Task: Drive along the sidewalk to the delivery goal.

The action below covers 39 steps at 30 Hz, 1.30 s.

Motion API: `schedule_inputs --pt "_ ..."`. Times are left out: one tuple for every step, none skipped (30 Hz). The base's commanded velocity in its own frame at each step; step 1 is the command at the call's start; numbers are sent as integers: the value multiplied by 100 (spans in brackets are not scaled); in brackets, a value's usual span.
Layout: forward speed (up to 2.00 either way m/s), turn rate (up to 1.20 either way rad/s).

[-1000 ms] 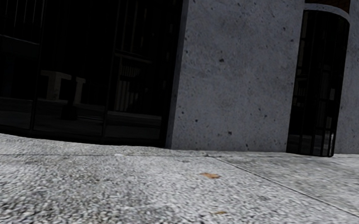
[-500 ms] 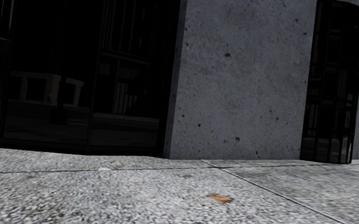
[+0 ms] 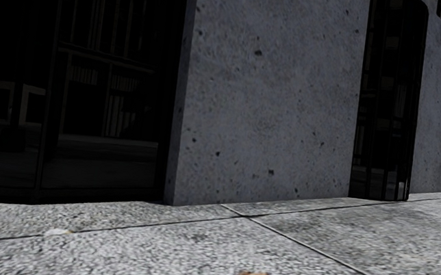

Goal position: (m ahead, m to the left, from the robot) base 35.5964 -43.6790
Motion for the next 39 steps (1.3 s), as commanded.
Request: schedule_inputs --pt "133 -69" --pt "133 -69" --pt "133 -69" --pt "133 -69" --pt "133 -69" --pt "133 -70" --pt "133 -70" --pt "133 -70" --pt "133 -70" --pt "133 -70" --pt "133 -70" --pt "133 -70" --pt "133 -70" --pt "133 -70" --pt "133 -70" --pt "133 -70" --pt "133 -70" --pt "133 -70" --pt "133 -70" --pt "133 -70" --pt "133 -70" --pt "133 -70" --pt "133 -70" --pt "133 -70" --pt "133 -70" --pt "133 -69" --pt "133 -68" --pt "133 -68" --pt "134 -67" --pt "134 -67" --pt "135 -67" --pt "135 -67" --pt "135 -67" --pt "135 -67" --pt "152 -66" --pt "200 -66" --pt "200 -66" --pt "200 -65" --pt "200 -64"
